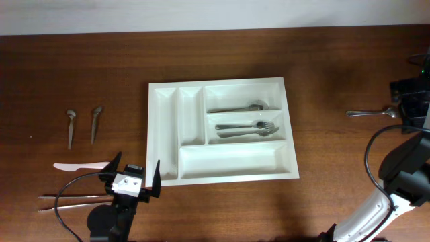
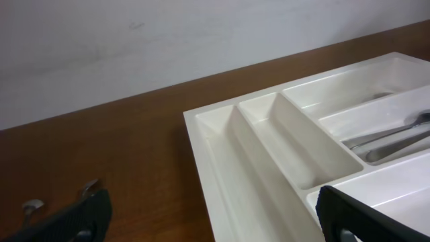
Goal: Pack container
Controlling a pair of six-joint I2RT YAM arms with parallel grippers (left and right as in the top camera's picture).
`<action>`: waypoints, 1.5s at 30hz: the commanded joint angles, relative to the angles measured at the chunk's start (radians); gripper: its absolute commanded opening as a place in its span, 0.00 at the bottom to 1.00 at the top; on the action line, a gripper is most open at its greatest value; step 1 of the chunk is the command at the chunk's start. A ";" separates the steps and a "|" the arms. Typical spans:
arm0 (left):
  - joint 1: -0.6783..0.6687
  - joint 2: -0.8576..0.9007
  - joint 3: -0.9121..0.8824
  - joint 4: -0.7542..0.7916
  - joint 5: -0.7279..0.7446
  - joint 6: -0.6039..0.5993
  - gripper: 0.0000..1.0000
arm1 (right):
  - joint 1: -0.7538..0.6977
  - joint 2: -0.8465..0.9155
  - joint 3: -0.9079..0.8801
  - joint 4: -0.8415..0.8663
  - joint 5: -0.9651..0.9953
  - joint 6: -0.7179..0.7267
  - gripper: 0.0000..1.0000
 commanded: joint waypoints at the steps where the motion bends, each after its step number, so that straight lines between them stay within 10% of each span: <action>1: 0.004 -0.008 -0.007 0.004 -0.007 0.016 0.99 | -0.016 0.034 -0.009 0.068 -0.013 0.016 0.99; 45: 0.004 -0.008 -0.007 0.003 -0.007 0.016 0.99 | -0.014 0.274 -0.008 0.216 -0.127 -0.006 0.99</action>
